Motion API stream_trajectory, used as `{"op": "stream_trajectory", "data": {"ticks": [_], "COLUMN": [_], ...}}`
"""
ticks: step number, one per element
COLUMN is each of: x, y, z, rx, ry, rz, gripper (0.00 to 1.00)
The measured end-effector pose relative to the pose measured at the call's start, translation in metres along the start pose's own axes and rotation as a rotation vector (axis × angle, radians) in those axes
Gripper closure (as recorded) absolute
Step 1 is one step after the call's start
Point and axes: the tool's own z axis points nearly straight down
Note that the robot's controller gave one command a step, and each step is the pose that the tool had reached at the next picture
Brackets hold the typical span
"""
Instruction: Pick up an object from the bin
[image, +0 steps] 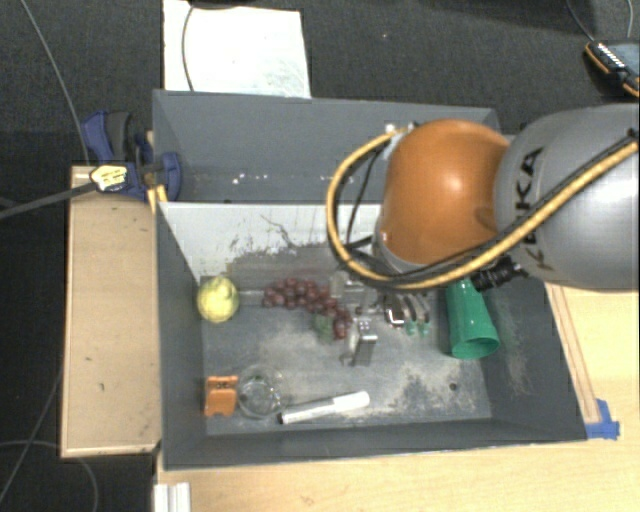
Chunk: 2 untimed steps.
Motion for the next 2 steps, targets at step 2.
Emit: {"op": "stream_trajectory", "data": {"ticks": [2], "x": [-0.059], "y": [-0.001], "z": [0.123], "rx": [-0.003], "ry": [-0.01], "rz": [0.197], "gripper": [0.0]}}
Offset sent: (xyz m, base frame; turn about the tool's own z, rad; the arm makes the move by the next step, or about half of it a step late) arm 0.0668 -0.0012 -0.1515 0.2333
